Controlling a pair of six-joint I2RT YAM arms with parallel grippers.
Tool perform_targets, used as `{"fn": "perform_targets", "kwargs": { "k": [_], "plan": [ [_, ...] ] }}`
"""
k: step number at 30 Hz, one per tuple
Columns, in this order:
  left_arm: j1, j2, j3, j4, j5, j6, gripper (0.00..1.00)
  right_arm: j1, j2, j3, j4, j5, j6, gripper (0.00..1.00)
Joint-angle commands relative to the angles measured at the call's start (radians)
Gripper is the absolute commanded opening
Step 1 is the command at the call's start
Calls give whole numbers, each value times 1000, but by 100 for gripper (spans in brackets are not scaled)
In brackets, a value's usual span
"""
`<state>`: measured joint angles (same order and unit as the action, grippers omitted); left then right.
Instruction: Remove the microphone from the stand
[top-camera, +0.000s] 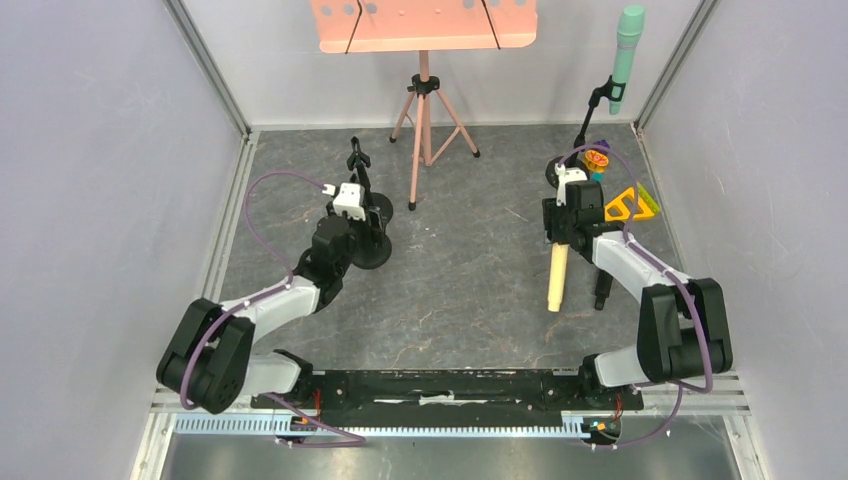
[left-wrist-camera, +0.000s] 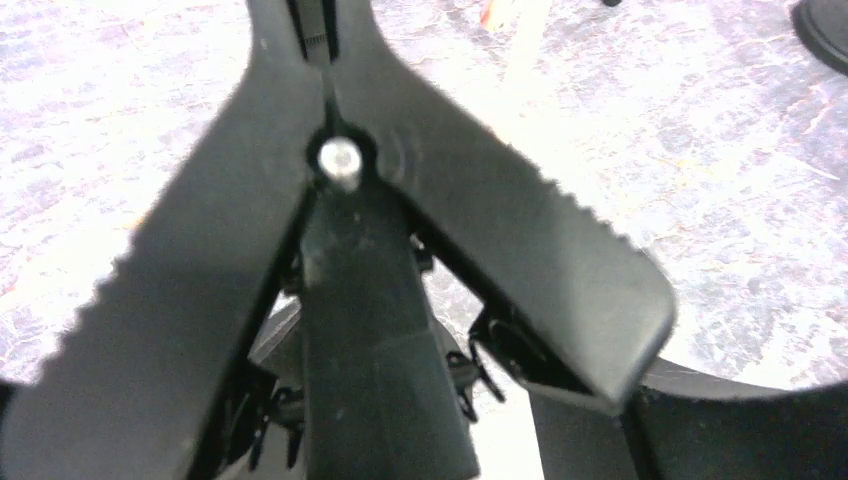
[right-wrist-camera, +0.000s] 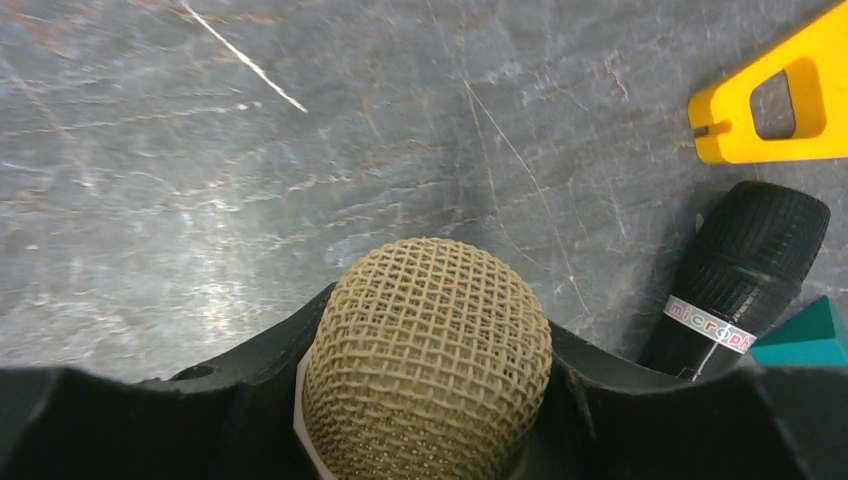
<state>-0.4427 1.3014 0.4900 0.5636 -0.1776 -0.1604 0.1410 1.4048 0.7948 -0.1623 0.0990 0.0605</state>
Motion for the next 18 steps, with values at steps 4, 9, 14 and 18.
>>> {"fn": "perform_targets", "kwargs": {
  "k": [4,9,14,18],
  "plan": [
    [2,-177,-2,-203,-54,-76,90,-24,67,17,45,193,-26,13],
    [2,-339,-31,-280,-64,-105,100,-31,114,-15,101,258,-14,13],
    [2,-484,-49,-364,-37,-158,100,-40,136,-58,155,298,-27,16],
    [2,-539,-32,-391,50,-192,100,-51,180,-47,152,317,-37,18]
  ]
}}
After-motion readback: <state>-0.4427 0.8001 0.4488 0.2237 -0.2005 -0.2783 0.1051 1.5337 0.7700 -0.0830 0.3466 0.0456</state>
